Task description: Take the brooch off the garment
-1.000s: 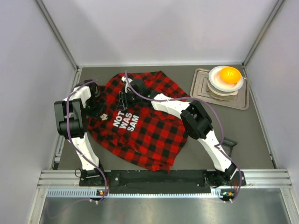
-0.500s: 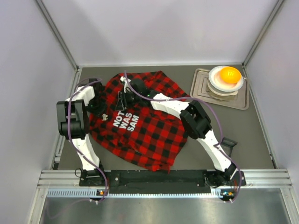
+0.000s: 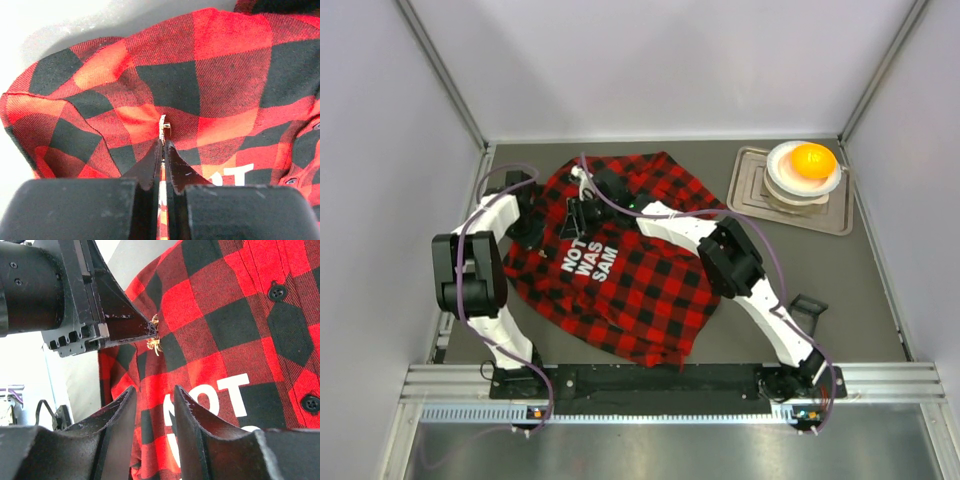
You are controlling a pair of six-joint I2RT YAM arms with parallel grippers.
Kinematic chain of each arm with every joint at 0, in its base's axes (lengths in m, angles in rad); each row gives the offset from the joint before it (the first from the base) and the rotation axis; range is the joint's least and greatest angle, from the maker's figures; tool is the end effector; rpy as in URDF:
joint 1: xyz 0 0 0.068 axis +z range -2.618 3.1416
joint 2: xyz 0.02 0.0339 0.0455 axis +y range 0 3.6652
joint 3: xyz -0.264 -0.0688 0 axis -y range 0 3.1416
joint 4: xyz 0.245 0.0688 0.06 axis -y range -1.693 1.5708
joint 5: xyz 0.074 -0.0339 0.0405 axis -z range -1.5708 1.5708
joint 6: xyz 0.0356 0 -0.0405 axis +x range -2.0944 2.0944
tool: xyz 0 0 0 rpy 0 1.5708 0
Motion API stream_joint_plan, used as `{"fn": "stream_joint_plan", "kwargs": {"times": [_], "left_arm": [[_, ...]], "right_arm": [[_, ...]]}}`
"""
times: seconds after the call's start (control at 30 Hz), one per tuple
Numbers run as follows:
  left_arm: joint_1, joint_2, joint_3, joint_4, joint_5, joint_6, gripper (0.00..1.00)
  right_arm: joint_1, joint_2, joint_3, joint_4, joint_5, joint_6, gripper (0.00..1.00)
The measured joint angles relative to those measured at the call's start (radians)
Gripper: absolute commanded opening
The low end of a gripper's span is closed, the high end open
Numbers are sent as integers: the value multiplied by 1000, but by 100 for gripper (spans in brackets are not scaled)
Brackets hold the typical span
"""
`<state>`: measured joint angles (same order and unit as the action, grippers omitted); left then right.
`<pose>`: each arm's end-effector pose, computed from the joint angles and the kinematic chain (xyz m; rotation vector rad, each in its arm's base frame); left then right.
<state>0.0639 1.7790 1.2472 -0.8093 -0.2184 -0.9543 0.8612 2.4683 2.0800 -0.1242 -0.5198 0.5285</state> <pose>0.3397 0.0295 0.1934 -1.4145 2.4605 0.1398 0.3562 0.4419 0.1895 -0.7310 2.2013 1.3263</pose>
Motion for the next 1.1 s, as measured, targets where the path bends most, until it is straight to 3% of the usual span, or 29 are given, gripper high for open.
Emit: {"fn": "stream_joint_plan", "kwargs": {"times": [0.33,0.73,0.97,1.1], "left_arm": [[-2,-84,-112,182,90,77,0],[-3,-222,-268,312,147,162,0],[-4,-300,-387,394,166,168,0],[-4,-321,-439,450,174,163,0]], "right_arm": [[0,80,87,39,-53,52,37],[0,195,103,266,-161,194,30],[3,241,121,309,-157,228,31],[9,245,121,312,-140,244,23]]}}
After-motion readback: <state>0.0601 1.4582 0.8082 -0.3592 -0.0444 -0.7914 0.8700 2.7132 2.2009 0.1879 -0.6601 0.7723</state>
